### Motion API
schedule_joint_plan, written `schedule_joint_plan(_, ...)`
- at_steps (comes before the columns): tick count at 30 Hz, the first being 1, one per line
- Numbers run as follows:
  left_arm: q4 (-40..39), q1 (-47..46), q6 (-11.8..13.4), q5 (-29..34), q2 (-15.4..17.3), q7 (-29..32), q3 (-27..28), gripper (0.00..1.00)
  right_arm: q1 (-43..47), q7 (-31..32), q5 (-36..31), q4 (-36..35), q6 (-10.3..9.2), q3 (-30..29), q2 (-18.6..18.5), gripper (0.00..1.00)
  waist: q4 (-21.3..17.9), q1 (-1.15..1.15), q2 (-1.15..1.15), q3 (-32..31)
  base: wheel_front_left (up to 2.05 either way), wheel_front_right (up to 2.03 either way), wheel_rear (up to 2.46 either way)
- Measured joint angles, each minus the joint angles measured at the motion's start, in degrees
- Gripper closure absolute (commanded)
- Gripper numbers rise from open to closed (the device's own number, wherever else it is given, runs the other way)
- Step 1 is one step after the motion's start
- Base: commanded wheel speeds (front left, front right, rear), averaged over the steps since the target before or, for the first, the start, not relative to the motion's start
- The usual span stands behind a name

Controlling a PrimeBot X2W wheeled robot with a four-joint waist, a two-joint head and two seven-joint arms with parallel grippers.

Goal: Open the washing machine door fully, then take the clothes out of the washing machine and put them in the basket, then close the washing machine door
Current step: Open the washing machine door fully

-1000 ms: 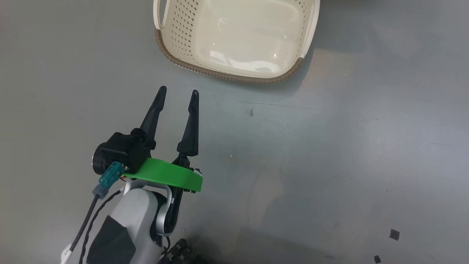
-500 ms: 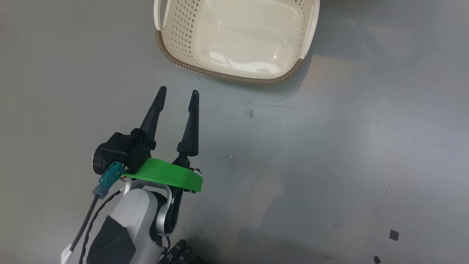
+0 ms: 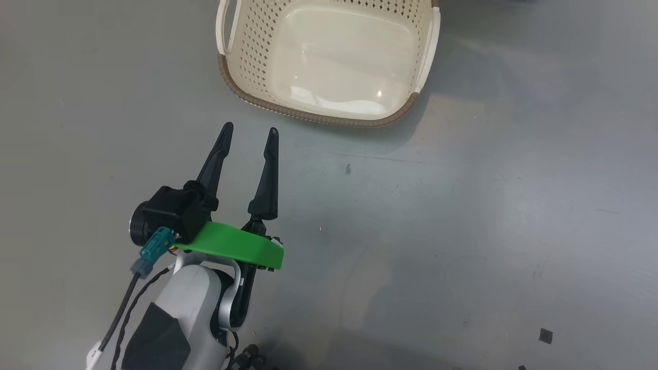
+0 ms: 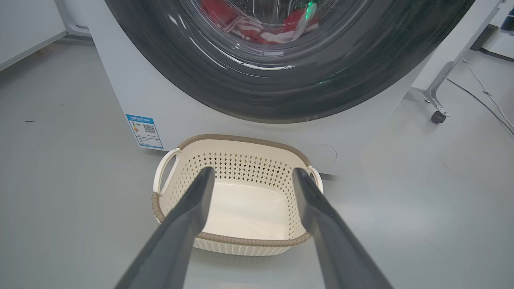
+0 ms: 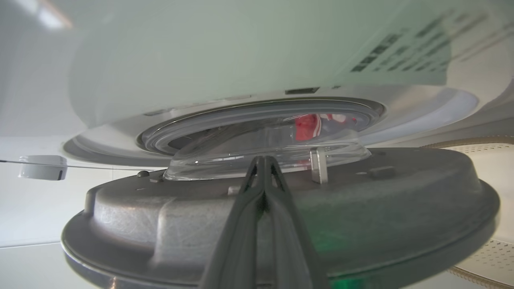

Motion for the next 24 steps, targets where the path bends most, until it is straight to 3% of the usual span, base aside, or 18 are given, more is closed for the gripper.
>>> schedule_joint_plan(24, 1.12, 0.61, 0.00, 0.55, 0.01, 0.00, 0.74, 0.00, 5.69, 3.31, 0.12, 1.97, 0.00, 1.44, 0.24, 1.00, -0.84, 0.00, 0.00, -4.84, 0.00, 0.00, 0.00)
